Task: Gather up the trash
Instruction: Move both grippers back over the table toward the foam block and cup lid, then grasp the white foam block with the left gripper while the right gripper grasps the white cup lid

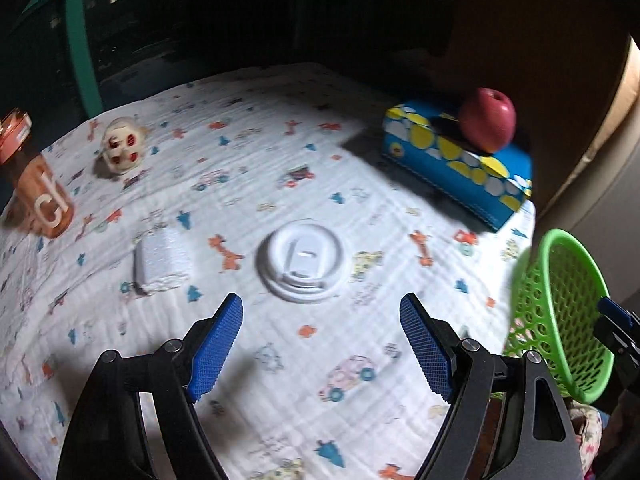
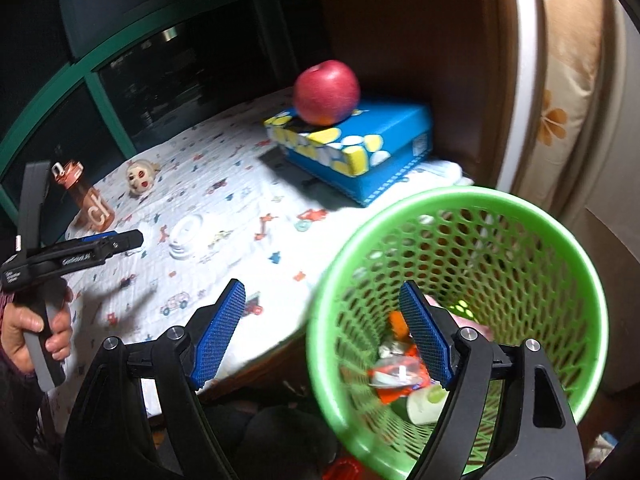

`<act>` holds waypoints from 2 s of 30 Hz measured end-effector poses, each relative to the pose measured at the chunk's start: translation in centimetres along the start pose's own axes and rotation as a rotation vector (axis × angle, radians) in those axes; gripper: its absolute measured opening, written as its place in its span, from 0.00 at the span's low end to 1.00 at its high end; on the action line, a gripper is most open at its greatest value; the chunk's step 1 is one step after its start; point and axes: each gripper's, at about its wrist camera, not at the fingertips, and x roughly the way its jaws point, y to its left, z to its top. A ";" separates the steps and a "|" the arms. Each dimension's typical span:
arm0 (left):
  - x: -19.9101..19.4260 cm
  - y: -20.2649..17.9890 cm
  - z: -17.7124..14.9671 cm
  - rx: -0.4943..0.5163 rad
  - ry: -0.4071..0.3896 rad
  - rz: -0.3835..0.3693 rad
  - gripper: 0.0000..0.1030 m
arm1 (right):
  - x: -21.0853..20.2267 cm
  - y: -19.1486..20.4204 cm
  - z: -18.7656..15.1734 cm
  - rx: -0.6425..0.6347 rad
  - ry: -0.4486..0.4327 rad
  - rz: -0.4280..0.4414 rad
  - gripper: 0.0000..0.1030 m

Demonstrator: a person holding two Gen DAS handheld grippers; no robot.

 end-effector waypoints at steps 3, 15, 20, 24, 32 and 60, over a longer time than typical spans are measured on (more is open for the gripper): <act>1.1 3.8 0.5 -0.061 0.013 0.059 0.76 | 1.1 1.9 0.5 -0.021 0.009 0.027 0.77; 6.2 11.0 2.3 -0.168 0.081 0.164 0.76 | 6.0 8.1 2.1 -0.104 0.063 0.098 0.77; 8.1 12.5 2.8 -0.199 0.105 0.173 0.76 | 7.7 9.5 2.5 -0.126 0.085 0.114 0.77; 9.4 13.3 2.8 -0.213 0.124 0.171 0.76 | 9.1 10.5 2.9 -0.140 0.102 0.124 0.77; 10.4 14.2 2.6 -0.226 0.134 0.136 0.62 | 11.9 12.5 3.4 -0.180 0.135 0.147 0.77; 2.7 16.9 0.1 -0.277 0.020 0.045 0.61 | 24.4 19.2 4.2 -0.277 0.250 0.080 0.86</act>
